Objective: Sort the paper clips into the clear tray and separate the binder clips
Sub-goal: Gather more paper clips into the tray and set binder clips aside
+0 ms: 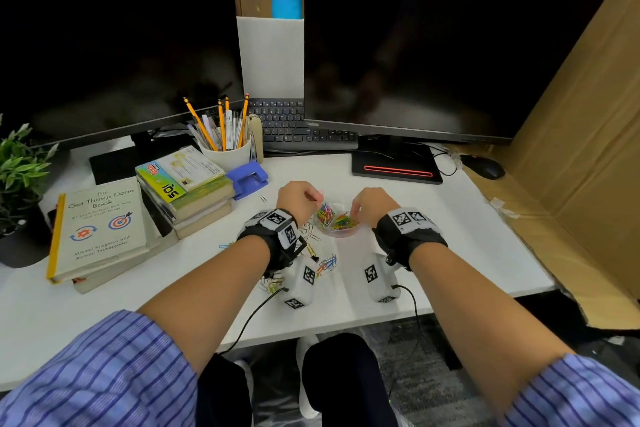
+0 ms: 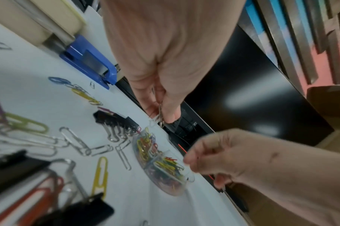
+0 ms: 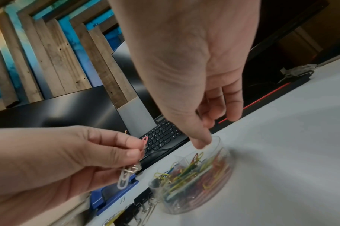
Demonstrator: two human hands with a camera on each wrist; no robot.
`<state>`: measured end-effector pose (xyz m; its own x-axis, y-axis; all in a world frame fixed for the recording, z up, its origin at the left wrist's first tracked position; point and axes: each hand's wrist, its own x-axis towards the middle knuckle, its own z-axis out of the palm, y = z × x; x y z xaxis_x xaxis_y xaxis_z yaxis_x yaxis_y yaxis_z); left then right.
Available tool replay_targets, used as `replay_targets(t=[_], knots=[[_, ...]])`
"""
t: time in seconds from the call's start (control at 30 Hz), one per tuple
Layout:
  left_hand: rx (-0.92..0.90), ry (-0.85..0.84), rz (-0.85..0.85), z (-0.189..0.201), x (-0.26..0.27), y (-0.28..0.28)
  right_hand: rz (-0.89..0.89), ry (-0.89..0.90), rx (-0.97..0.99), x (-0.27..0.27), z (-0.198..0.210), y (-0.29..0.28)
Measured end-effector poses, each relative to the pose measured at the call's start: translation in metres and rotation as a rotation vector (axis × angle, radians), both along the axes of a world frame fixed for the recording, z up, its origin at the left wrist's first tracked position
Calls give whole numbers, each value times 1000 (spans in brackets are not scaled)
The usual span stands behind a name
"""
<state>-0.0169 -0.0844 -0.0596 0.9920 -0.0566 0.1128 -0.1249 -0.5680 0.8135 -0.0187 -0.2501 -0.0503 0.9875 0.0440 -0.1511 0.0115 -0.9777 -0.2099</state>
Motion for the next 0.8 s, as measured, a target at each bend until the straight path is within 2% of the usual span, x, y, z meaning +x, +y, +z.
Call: replay_targets(t=[0.1,0.2,0.3,0.4,0.53,0.6,0.67,0.8], knots=[[-10,23,-5,-2,1,-8,5,-111,56,1,1,3],[-62,48,50,-6,7,-12,91,-50,82,-2,-2,7],[-151,84,113,-9,13,-16,82,-20,95,0,-8,6],[-192,88,128,-12,15,-23,-6,-31,216,2,-11,2],[-207,77,133,-16,17,-27,-293,-185,550,0,-31,-6],[-172,71,104,-15,17,-27,-385,-143,656,-1,-43,-7],[-95,64,81,-13,16,-25,-413,-102,677,0,-52,-9],[142,91,12,-4,15,-19,-423,-82,719,2,-59,-15]])
